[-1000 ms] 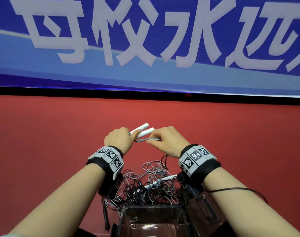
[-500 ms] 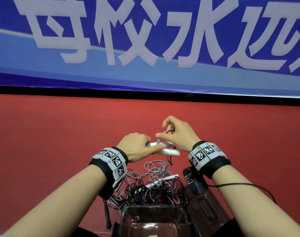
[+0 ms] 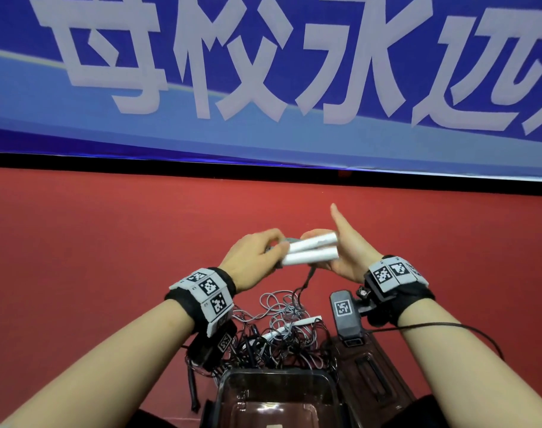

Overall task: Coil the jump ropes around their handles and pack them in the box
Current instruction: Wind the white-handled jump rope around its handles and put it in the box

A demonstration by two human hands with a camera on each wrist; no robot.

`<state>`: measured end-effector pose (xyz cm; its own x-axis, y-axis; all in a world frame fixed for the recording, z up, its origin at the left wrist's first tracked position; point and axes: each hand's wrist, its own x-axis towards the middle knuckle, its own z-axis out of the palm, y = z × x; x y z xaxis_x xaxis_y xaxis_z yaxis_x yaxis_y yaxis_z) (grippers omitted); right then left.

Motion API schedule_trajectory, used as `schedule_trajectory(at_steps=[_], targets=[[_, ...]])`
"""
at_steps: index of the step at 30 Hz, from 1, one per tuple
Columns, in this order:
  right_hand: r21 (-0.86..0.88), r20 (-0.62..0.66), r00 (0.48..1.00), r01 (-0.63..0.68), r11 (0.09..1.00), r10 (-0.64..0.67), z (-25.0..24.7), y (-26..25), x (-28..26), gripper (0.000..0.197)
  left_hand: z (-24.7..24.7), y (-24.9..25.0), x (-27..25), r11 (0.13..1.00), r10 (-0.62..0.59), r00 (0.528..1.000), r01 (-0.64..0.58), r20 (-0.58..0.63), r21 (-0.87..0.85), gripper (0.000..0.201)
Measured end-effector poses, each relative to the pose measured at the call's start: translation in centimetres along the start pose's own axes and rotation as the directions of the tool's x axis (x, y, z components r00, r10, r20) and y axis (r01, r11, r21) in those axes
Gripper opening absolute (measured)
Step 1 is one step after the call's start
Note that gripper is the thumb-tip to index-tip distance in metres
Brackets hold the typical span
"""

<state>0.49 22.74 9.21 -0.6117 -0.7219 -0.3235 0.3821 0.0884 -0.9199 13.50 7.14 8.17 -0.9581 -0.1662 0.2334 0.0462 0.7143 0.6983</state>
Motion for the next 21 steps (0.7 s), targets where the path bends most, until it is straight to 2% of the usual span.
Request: schedule_trajectory(at_steps=[1,3,6,9,13,16,18,21], targets=[[0.015,0.012,1.000,-0.002,1.000,0.002,0.0,0.2,0.0,0.076,-0.1,-0.1,0.1,0.992,-0.026,0.999,0.020,-0.046,-0.124,0.016],[-0.025,0.031,0.999,0.020,0.999,-0.019,0.4,0.8,0.3,0.067,-0.1,0.0,0.3,0.966,-0.052,0.991,0.017,-0.126,-0.260,0.018],[-0.205,0.014,0.995,0.096,0.974,-0.095,1.8,1.7,0.7,0.043,0.3,1.1,0.3,0.944,-0.038,0.977,-0.034,-0.211,-0.328,0.023],[-0.352,0.024,0.992,0.122,0.928,-0.121,2.6,2.3,0.8,0.048,0.4,1.5,0.7,0.926,-0.073,0.952,-0.046,-0.298,-0.375,0.026],[-0.530,0.084,0.988,0.152,0.834,-0.127,2.3,3.5,0.9,0.042,-0.1,0.6,1.1,0.945,-0.117,0.907,-0.023,-0.404,-0.326,0.037],[-0.715,0.107,0.962,0.250,0.653,-0.251,1.6,3.8,0.8,0.036,-0.4,-0.6,1.1,0.969,-0.181,0.883,0.084,-0.433,-0.233,0.039],[-0.778,0.116,0.926,0.310,0.547,-0.360,1.3,3.3,0.4,0.033,-0.5,-1.6,1.2,0.972,-0.234,0.855,0.190,-0.462,-0.141,0.041],[-0.775,0.106,0.836,0.409,0.483,-0.539,1.5,2.0,-0.1,0.027,-1.0,-3.1,1.3,0.947,-0.307,0.805,0.309,-0.507,-0.083,0.044]])
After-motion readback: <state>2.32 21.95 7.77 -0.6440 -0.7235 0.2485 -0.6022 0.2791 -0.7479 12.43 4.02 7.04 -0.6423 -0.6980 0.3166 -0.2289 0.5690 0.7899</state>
